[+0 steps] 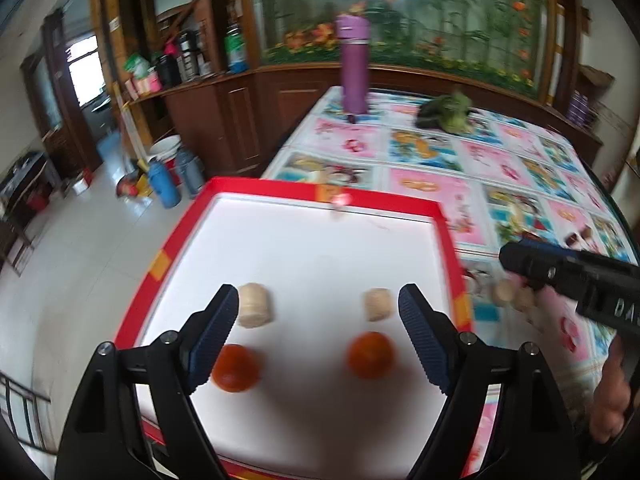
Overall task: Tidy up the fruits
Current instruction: 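Lower both beige cubes into the white tray and open both grippers, then grasp a beige cube with the left gripper while the right gripper grasps a brown ball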
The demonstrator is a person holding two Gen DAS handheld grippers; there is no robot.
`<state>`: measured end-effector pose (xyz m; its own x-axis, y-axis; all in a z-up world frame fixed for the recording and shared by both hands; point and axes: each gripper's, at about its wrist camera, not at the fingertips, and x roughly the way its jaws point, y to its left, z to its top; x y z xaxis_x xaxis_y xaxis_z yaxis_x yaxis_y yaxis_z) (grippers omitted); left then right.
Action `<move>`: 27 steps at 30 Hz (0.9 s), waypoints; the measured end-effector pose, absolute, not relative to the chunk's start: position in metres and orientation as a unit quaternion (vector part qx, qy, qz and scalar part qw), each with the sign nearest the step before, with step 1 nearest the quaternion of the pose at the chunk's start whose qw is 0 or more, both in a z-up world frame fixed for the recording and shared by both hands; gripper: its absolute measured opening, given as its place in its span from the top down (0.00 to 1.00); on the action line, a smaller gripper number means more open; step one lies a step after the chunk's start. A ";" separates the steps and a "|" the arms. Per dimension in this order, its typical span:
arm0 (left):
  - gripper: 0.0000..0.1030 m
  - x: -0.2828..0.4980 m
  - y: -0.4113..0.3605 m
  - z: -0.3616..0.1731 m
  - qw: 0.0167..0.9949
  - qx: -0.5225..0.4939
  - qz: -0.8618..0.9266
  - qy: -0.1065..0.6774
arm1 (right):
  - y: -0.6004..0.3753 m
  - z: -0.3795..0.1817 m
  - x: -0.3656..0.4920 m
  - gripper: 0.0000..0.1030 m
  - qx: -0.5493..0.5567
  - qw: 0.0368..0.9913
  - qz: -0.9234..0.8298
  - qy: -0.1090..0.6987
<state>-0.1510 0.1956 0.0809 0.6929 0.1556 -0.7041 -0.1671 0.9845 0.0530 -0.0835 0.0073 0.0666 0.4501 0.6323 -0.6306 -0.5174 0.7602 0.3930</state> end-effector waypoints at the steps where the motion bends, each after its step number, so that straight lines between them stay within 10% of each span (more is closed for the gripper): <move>1: 0.19 -0.151 0.189 0.082 0.921 -0.003 0.079 0.382 | -0.011 0.068 -0.084 0.64 0.079 0.854 0.328 0.397; 27: 0.19 -0.103 0.012 0.062 0.900 0.080 -0.162 0.397 | -0.168 0.023 -0.066 0.60 0.056 0.900 0.146 0.407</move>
